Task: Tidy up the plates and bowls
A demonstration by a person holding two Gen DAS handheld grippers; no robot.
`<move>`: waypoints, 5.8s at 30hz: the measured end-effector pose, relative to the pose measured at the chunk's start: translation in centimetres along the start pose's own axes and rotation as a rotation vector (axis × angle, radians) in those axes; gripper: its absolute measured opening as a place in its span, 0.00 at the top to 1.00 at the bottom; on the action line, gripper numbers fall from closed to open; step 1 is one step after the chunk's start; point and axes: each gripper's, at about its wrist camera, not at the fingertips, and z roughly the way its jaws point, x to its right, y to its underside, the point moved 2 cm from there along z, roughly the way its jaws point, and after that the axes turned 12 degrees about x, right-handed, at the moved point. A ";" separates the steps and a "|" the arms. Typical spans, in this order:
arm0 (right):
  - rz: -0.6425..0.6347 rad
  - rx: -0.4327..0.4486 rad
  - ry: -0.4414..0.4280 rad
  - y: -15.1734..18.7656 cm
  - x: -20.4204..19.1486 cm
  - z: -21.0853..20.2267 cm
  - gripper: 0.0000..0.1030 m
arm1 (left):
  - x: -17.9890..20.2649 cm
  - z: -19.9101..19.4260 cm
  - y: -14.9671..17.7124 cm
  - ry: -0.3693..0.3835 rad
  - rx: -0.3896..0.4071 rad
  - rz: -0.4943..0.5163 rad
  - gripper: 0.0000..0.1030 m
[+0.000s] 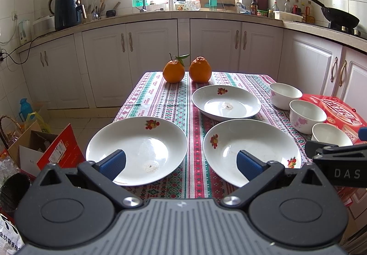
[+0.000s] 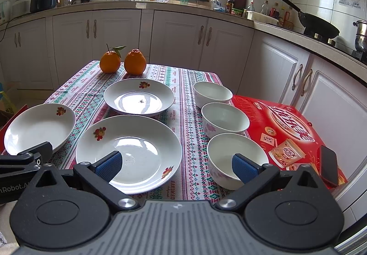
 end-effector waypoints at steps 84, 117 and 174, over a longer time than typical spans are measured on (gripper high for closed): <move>-0.111 -0.079 -0.507 -5.2 -5.5 10.9 0.00 | -9.8 6.9 6.0 0.104 -0.160 0.066 0.01; -0.275 -0.263 -0.884 -7.0 -17.4 20.2 0.00 | -10.9 7.8 7.1 0.146 -0.101 0.044 0.00; -0.238 -0.451 -1.160 -7.1 -21.6 27.1 0.19 | -12.2 9.8 5.0 0.264 -0.118 0.125 0.03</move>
